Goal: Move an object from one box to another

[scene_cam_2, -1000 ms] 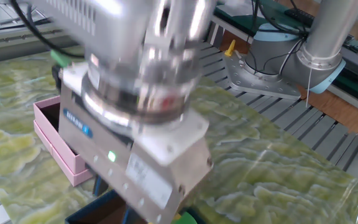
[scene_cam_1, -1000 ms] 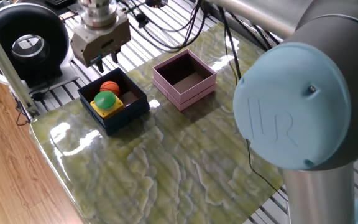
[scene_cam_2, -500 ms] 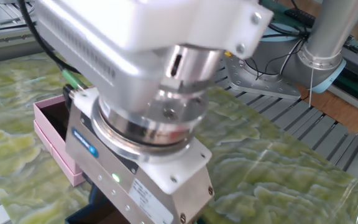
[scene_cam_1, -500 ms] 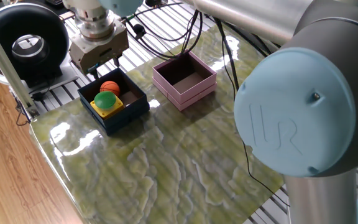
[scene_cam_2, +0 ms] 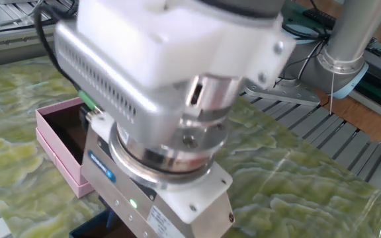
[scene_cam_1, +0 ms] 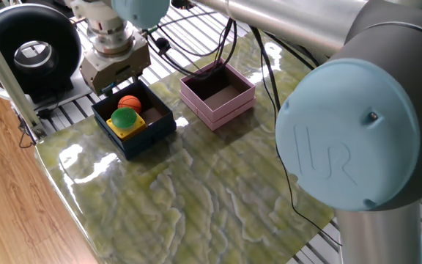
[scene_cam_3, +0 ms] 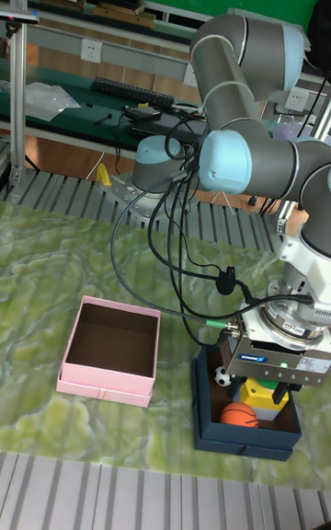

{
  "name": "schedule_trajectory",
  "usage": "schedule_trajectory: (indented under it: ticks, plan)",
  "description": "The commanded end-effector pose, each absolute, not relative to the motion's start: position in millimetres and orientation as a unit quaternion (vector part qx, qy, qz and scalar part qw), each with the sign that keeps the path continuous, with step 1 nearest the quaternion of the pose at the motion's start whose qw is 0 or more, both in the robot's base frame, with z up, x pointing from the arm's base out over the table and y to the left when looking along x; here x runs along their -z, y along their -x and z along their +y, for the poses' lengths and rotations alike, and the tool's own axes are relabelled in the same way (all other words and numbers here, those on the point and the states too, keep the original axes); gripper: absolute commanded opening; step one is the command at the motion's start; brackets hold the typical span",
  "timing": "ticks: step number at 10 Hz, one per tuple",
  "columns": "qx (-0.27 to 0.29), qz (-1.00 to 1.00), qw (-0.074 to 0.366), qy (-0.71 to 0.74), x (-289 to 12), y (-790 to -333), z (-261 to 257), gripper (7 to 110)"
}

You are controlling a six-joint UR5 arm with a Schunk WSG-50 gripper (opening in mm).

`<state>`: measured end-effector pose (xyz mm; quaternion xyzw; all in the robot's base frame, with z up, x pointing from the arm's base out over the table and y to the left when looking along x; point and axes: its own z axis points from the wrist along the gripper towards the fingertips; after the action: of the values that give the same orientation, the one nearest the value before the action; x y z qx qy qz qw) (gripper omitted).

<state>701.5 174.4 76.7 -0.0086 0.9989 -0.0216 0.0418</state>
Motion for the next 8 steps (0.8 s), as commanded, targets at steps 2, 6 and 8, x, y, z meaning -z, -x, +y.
schedule_trajectory:
  ticks: [2,6,8]
  plan:
    - [0.016,0.999,0.038,-0.002,-65,-702,177,66]
    - [0.012,0.999,0.041,-0.003,-65,-715,173,66]
    - [0.014,0.999,0.041,-0.005,-53,-716,172,66]
